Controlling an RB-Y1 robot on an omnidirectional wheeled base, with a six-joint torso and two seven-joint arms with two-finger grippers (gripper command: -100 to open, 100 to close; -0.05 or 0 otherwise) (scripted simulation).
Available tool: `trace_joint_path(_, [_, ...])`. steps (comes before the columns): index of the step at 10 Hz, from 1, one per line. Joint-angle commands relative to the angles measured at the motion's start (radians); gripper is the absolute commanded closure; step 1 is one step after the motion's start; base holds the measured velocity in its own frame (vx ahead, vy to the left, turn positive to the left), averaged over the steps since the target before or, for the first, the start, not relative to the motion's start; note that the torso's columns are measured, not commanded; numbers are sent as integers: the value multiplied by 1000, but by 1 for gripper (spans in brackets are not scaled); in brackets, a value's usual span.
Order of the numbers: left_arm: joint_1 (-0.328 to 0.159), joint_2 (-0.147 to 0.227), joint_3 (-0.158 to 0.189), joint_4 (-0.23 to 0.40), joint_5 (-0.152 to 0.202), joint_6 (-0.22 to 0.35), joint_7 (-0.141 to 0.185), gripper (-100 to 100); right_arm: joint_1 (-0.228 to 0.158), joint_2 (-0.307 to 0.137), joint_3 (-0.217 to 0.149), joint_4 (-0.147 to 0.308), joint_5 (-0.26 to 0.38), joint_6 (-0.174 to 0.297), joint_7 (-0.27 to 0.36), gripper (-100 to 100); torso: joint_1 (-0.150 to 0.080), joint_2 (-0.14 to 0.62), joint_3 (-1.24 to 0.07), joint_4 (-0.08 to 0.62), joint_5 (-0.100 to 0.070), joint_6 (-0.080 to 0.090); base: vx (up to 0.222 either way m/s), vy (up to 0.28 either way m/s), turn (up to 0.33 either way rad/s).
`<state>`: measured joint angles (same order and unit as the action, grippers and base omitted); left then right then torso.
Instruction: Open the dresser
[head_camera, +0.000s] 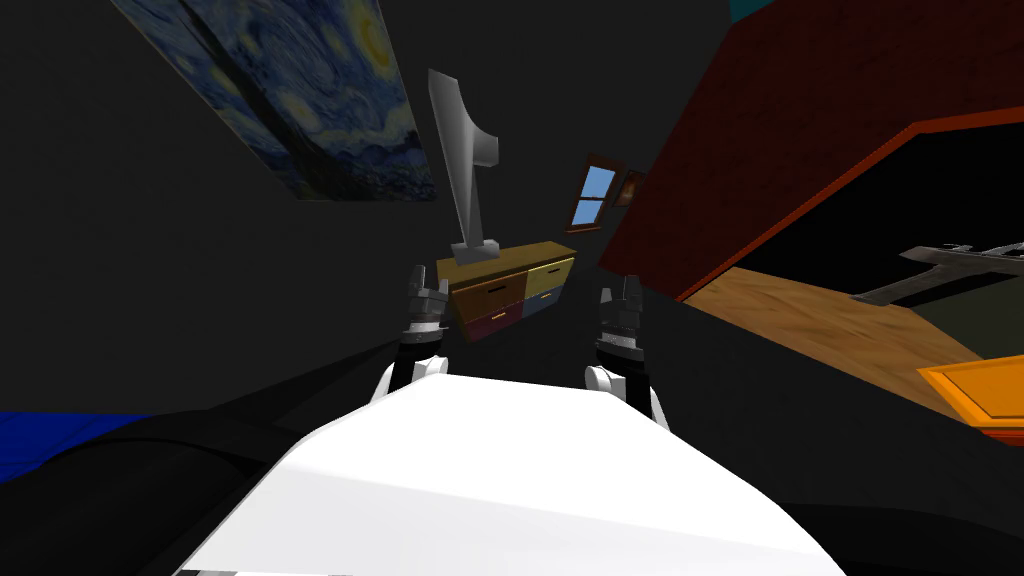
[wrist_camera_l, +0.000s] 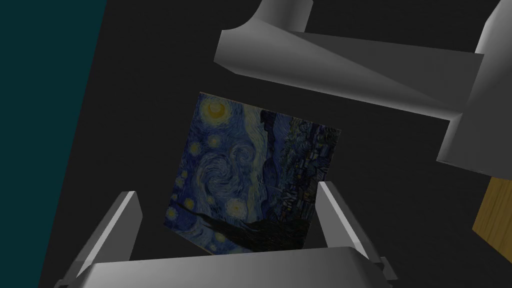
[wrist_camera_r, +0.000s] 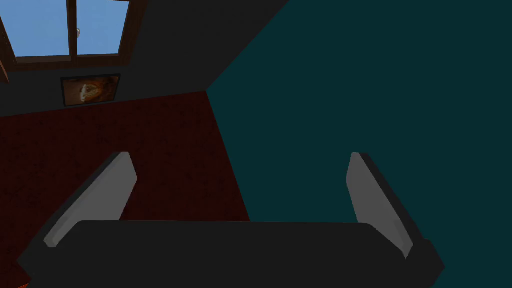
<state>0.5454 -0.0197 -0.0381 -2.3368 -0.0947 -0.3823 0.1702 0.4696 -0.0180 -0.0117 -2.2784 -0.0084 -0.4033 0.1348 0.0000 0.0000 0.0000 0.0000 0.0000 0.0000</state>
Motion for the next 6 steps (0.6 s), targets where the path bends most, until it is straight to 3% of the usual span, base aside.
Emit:
trace_joint_path(1, [0, 0, 0, 0, 0, 0, 0, 0, 0, 0, 0, 0, 0, 0, 0, 0, 0, 40, -82, 41, 0, 0, 0, 0, 0])
trace_joint_path(6, [0, 0, 0, 0, 0, 0, 0, 0, 0, 0, 0, 0, 0, 0, 0, 0, 0, 396, -792, 396, 0, 0, 0, 0, 0])
